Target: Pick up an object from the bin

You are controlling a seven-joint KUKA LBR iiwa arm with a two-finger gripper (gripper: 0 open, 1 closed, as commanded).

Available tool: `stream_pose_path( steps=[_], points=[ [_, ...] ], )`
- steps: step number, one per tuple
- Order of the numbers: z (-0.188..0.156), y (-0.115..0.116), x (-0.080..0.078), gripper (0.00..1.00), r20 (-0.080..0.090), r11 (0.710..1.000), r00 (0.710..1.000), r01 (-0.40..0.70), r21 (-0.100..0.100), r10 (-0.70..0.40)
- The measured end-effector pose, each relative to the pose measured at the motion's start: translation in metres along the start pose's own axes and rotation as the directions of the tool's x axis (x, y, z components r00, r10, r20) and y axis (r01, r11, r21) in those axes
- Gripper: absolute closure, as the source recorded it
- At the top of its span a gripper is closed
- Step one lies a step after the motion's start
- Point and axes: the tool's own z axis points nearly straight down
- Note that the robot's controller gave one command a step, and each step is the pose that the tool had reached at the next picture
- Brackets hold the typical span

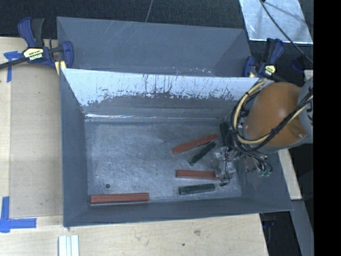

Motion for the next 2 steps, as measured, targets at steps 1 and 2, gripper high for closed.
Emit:
stream_pose_path(
  steps=[1,2],
  points=[
    [0.005,-0.007,-0.011,1.00,0.001,0.999,0.999,-0.046,0.000,0.046],
    [-0.082,-0.032,0.014,0.00,0.004,0.999,0.999,0.034,0.003,-0.034]
  ],
)
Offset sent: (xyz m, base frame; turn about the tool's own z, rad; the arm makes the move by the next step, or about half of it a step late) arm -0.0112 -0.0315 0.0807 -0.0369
